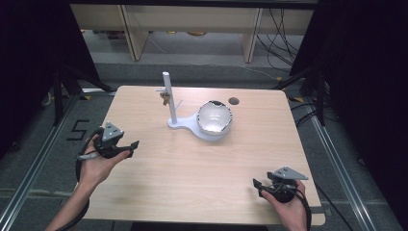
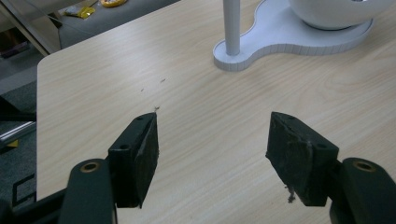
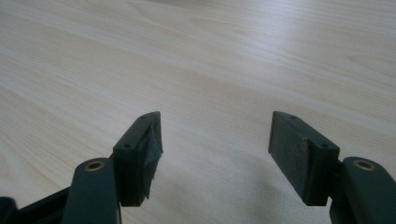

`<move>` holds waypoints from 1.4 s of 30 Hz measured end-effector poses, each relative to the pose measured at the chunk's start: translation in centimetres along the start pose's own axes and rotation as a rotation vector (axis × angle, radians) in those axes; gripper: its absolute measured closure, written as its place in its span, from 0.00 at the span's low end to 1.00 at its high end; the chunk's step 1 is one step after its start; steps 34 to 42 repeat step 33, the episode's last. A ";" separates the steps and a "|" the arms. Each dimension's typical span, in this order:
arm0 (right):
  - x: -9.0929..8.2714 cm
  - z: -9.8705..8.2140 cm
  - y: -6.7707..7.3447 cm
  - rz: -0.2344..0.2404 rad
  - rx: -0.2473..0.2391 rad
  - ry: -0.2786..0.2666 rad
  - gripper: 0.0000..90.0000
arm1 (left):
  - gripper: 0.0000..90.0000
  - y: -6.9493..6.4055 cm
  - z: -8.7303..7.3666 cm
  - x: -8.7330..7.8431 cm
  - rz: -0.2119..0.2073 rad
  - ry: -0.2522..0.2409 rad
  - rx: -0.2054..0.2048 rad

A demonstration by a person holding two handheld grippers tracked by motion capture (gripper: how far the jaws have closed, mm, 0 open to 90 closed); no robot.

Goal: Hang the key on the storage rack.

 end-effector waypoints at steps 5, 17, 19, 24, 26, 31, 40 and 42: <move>-0.1 0.0 -0.1 -0.009 -0.007 -0.006 0.40 | 0.38 -0.6 -3.1 0.2 0.019 -0.012 -0.040; 0.0 0.0 0.4 0.013 0.032 -0.013 0.40 | 0.39 -1.4 -8.3 0.5 0.037 -0.040 -0.082; -0.1 0.0 0.3 -0.015 0.020 -0.014 0.40 | 0.39 -1.6 -8.9 0.5 0.041 -0.061 -0.100; 0.1 0.0 0.4 0.002 0.030 -0.027 0.40 | 0.39 -2.0 -10.0 0.5 0.065 -0.093 -0.105; 0.1 0.0 0.5 0.004 0.027 -0.032 0.40 | 0.38 -2.0 -10.2 0.4 0.060 -0.094 -0.115; 0.2 0.0 0.3 -0.009 0.020 -0.043 0.40 | 0.37 -1.9 -10.3 0.2 0.061 -0.133 -0.132; 0.1 0.0 0.3 -0.008 0.034 -0.038 0.40 | 0.37 -1.9 -10.3 0.0 0.069 -0.135 -0.127; 0.1 0.0 0.3 -0.008 0.034 -0.038 0.40 | 0.37 -1.9 -10.3 0.0 0.069 -0.135 -0.127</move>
Point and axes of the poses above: each handheld gripper's, and its own axes: x roughly forward along the jaws, z roughly out of its top, y roughly to its left, the point moved 3 cm from there along x, roughly forward along the jaws, and after that the axes turned 1 degree about -y, right-handed, at the moved point
